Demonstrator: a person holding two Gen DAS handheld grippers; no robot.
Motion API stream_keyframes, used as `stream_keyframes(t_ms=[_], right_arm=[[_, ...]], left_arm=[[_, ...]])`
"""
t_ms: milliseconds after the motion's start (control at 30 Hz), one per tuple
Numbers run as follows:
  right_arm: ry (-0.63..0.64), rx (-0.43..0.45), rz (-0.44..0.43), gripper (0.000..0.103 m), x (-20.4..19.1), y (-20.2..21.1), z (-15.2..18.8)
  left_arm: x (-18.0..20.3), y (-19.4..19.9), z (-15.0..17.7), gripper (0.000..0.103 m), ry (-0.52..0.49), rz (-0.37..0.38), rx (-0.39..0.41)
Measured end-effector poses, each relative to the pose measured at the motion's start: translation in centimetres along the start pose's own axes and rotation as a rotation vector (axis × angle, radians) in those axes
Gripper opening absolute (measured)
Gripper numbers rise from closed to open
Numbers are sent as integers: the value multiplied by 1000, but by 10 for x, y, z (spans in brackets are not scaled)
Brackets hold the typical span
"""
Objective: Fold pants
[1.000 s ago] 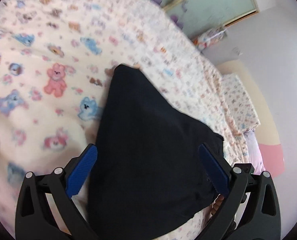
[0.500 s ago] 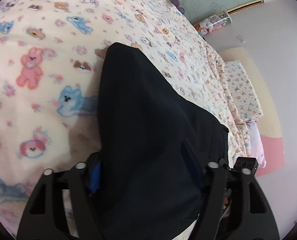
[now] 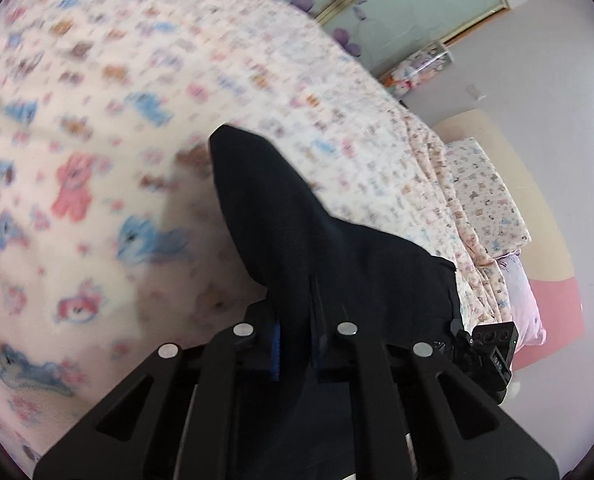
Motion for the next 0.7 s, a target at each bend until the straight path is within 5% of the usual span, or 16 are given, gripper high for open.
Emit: stream_keyframes(t_ms=[333,533,700], right_arm=[[40,105,33,33,1,18,-71],[-5,73,218,32,44,9,-76],[-11,84,256,32,59,7,-69]], left_arm=[[55,-25,-36,9,-76,42,104],[36,-75,-45,9,-23,-69,85],[5,-90,-40,13,59,-57,86]])
Point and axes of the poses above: each gripper's, at about its wrist camera, not at the fingertips, and y roughly against the way its jaws point, x to its right, z to its underside, the point moved 2 cm from there along -y, roughly the way its jaws point, and after that the axes turned 8 degrees about -x, right-handed, at the moved point
